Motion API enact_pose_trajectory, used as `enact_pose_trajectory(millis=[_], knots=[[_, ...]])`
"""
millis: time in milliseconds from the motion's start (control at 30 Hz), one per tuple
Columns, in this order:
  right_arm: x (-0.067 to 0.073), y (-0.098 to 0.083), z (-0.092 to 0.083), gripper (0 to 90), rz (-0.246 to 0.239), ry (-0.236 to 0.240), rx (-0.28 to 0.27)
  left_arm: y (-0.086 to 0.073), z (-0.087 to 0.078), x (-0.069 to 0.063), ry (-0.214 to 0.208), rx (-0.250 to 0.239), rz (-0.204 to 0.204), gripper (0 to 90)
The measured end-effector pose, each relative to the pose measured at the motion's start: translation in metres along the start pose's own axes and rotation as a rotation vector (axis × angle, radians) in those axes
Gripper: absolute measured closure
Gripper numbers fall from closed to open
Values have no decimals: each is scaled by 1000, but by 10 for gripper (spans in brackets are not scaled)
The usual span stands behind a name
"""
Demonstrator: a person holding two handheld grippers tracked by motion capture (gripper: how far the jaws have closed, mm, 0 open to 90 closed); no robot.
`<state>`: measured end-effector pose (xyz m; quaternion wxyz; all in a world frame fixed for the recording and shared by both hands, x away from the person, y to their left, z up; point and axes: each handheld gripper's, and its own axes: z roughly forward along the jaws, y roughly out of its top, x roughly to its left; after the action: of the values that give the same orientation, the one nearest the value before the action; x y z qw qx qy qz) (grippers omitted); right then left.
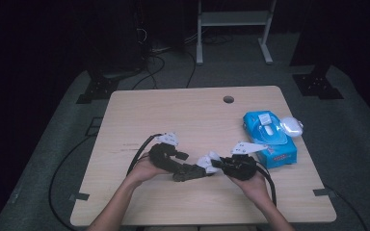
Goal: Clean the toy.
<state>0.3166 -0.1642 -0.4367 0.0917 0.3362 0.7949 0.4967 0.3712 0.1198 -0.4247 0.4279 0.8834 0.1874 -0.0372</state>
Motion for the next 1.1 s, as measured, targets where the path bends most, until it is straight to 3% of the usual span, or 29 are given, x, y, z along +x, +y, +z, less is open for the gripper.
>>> enact_pose_trajectory(millis=[267,533,1100], knots=[[1,0,0,803,-14,-3,4,-6,-2,6,-21,-23,-56,423],[1,-1,-1,803,-19,-4,6,-11,-1,5,-36,-53,-70,424],[5,-4,-6,802,-37,3,8,-11,0,-1,-38,-40,-48,412]])
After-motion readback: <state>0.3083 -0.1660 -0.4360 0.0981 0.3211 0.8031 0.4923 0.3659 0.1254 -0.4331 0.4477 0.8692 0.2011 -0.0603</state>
